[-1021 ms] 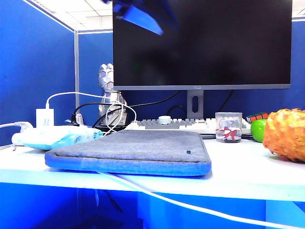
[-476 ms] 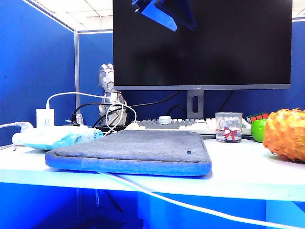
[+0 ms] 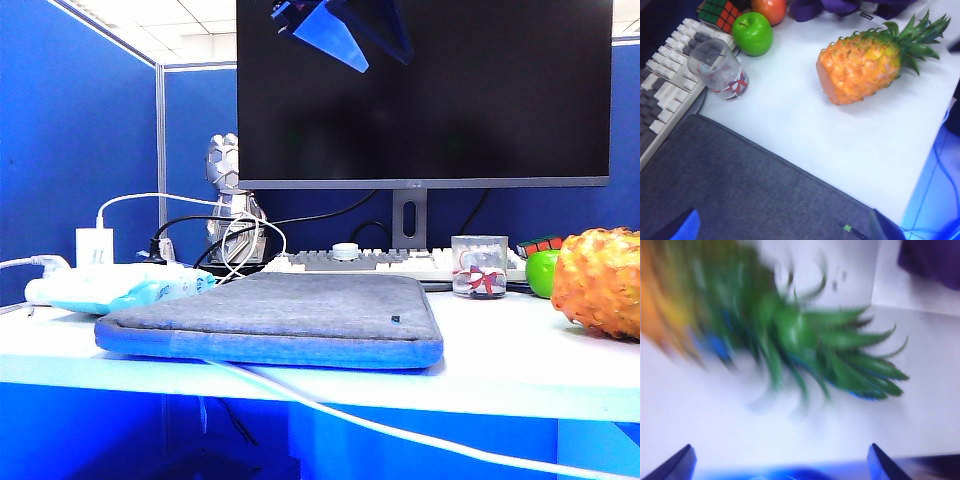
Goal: Pick up the pineapple and place it above the gray bag.
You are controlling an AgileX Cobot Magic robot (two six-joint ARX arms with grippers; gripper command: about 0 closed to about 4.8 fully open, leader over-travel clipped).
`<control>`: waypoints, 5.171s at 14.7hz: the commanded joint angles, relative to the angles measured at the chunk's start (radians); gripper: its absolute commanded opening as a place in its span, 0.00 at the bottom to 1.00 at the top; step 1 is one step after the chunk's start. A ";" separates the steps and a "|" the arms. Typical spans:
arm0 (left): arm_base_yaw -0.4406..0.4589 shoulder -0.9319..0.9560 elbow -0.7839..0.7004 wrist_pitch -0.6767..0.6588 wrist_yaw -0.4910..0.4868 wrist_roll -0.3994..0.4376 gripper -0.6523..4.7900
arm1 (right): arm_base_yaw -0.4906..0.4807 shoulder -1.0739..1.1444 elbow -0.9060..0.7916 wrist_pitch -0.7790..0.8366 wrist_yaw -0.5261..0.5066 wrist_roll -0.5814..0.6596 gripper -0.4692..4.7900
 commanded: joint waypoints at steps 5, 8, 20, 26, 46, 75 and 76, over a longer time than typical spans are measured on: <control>-0.002 -0.003 0.003 0.012 0.013 -0.021 1.00 | 0.002 -0.101 -0.018 0.260 0.080 1.198 1.00; -0.004 -0.002 0.003 0.016 0.023 -0.043 1.00 | 0.065 -0.100 -0.041 0.198 0.122 1.407 1.00; -0.003 0.010 0.003 0.044 0.029 -0.037 1.00 | 0.170 -0.005 -0.156 0.289 0.264 1.531 1.00; -0.004 0.057 0.003 0.072 0.101 0.100 0.98 | 0.170 0.191 -0.188 0.578 0.267 1.577 1.00; -0.004 0.074 0.003 0.085 0.106 0.016 0.97 | 0.132 0.298 -0.108 1.039 0.229 1.002 0.08; -0.004 0.077 0.003 0.134 0.125 -0.089 0.97 | 0.134 0.742 0.017 1.216 0.289 1.565 0.08; -0.004 0.077 0.003 0.134 0.126 -0.089 0.97 | 0.133 0.741 0.018 1.242 0.289 1.537 0.08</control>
